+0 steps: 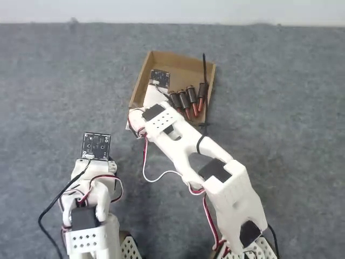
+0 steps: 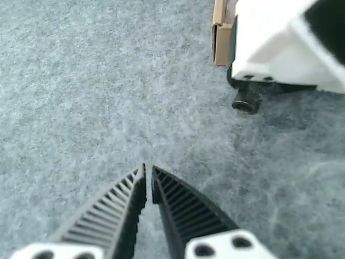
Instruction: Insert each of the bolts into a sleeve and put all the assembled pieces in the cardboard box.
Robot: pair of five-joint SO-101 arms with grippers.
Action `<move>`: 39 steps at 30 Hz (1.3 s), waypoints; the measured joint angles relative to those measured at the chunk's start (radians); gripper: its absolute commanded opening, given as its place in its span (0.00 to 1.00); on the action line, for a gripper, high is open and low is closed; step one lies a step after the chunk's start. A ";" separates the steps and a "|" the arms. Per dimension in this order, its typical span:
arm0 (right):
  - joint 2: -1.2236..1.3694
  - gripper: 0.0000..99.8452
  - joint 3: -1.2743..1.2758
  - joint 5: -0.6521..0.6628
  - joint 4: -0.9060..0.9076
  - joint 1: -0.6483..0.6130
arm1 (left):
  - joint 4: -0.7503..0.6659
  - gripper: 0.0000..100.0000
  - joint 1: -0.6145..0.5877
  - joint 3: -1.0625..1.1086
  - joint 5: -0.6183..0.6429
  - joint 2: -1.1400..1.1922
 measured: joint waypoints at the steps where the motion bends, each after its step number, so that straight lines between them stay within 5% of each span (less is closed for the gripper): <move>1: 0.000 0.13 0.000 0.000 0.000 -0.002 | 0.000 0.01 0.000 0.000 0.000 0.000; 15: 0.072 0.08 -0.080 0.049 0.035 -0.003 | 0.000 0.01 0.000 0.000 0.000 0.000; 18: 0.120 0.00 -0.172 0.058 0.130 -0.002 | 0.000 0.01 0.000 0.000 0.000 0.000; 24: 0.172 0.01 -0.307 0.074 0.325 -0.002 | 0.000 0.01 0.000 0.000 0.000 0.000; 39: -0.014 0.01 -0.333 0.370 0.884 0.009 | 0.000 0.01 -0.025 0.000 0.000 0.000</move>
